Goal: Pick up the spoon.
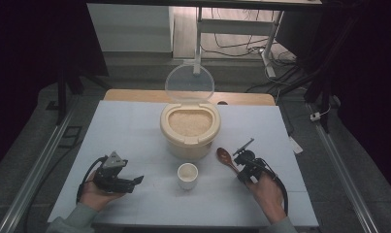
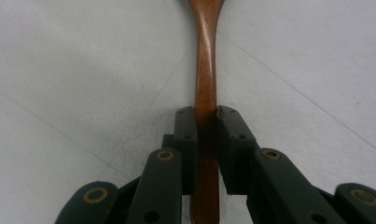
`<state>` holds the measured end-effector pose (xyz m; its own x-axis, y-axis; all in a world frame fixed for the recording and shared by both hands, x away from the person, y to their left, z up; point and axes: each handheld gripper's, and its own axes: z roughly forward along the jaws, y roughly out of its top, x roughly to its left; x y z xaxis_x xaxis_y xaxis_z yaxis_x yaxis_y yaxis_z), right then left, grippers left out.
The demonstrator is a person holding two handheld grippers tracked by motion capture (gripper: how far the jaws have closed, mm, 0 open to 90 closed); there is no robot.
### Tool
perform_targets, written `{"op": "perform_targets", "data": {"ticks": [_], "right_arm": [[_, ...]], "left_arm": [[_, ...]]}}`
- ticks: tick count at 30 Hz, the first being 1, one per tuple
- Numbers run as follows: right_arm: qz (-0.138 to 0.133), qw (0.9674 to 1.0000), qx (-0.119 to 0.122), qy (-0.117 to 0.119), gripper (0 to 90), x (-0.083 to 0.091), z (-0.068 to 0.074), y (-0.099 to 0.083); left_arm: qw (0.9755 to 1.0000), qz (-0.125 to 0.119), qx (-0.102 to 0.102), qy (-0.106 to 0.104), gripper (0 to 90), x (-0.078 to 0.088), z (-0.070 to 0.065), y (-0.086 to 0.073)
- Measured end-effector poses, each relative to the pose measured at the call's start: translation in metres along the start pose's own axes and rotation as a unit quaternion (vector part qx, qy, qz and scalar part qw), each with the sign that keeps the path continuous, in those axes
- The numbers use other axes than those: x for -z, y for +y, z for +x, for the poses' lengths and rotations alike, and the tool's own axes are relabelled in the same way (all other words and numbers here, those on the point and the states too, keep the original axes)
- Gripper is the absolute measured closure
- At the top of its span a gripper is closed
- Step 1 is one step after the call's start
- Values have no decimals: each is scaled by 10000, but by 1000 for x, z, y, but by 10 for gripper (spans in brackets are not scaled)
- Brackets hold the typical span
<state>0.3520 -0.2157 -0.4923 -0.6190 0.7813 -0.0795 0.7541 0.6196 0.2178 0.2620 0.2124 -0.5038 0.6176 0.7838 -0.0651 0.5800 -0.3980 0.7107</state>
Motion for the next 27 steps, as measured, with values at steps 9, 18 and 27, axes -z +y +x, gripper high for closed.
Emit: {"op": "perform_targets", "data": {"ticks": [9, 18, 27], "right_arm": [[-204, 9995, -75, 230, 787, 5, -9, -8], [-653, 9963, -138, 534, 787, 28, -24, -20], [-956, 9926, -20, 742, 787, 48, -28, -33]], "left_arm": [[10000, 8, -4, 34, 146, 1, 1, -1], [10000, 31, 2, 47, 146, -1, 2, -1], [10000, 28, 32, 48, 147, 0, 3, -2]]}}
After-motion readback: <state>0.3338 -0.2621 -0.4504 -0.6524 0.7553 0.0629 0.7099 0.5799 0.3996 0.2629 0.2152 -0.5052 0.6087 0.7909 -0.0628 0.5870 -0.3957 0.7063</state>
